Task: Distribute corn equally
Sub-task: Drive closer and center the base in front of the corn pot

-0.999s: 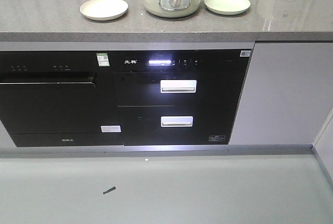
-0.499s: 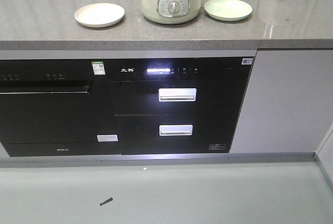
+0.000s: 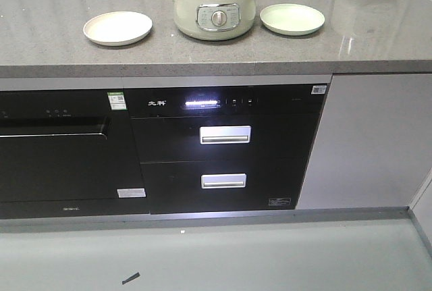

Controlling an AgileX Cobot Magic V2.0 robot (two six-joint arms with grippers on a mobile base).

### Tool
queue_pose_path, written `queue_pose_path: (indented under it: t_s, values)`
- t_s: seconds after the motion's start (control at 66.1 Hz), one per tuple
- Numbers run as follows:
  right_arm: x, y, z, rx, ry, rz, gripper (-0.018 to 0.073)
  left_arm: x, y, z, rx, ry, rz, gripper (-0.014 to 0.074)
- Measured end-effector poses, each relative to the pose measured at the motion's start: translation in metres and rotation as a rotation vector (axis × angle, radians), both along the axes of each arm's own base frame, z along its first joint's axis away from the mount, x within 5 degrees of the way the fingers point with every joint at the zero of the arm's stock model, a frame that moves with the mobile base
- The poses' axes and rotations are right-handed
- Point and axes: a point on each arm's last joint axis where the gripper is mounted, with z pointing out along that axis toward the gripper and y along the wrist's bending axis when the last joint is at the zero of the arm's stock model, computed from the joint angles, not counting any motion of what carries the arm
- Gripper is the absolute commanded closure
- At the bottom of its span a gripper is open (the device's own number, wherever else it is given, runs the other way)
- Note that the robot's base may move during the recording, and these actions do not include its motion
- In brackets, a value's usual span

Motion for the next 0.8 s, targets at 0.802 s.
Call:
queue_pose_path:
  t_s: [0.802]
  values:
    - [0.0,0.0,0.0,0.0,0.0,0.0,0.0561,0.0,0.0,0.0,0.0,0.0,0.0,0.0603]
